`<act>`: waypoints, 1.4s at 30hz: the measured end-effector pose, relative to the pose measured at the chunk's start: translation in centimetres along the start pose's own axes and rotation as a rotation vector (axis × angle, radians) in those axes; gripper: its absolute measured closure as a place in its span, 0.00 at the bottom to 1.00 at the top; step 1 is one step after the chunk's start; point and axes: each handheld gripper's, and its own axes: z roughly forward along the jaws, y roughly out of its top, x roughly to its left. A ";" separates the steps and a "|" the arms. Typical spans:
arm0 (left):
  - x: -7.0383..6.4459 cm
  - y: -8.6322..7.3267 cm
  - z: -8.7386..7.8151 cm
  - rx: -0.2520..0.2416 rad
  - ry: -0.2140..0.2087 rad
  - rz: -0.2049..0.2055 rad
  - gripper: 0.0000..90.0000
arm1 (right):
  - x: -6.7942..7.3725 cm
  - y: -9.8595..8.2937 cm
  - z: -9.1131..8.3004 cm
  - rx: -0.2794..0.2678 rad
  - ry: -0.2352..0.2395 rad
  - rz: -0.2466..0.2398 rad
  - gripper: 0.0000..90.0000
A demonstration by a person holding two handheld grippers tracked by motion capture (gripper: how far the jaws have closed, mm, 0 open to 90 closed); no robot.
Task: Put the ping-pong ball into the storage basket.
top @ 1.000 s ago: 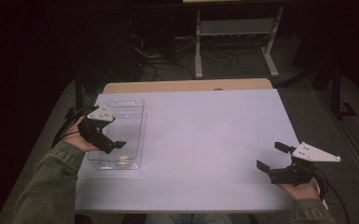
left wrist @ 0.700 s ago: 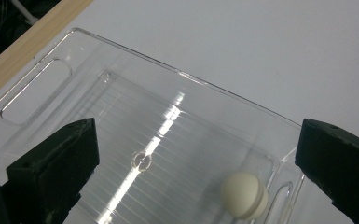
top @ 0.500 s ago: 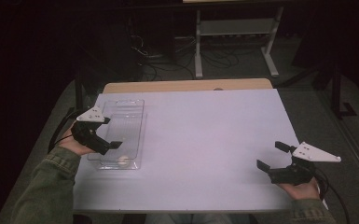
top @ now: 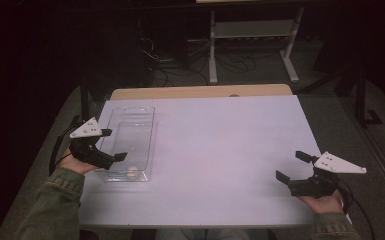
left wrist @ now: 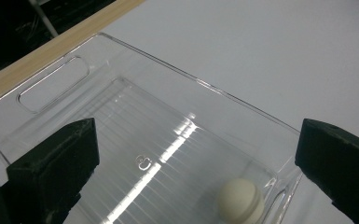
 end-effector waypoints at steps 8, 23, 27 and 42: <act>-0.4 -0.5 -0.1 -0.015 -0.001 -0.019 0.00 | 0.0 0.0 0.1 0.001 0.002 -0.002 0.00; -1.1 -1.9 -0.2 -0.061 0.022 -0.055 0.00 | 0.0 0.1 0.2 -0.002 0.007 -0.002 0.00; -1.2 -2.5 -0.3 -0.077 0.040 -0.068 0.00 | 0.0 0.1 0.2 -0.002 0.007 -0.001 0.00; -1.6 -4.6 -1.2 -0.178 0.152 -0.130 0.00 | 0.1 0.1 0.3 0.004 0.012 -0.007 0.00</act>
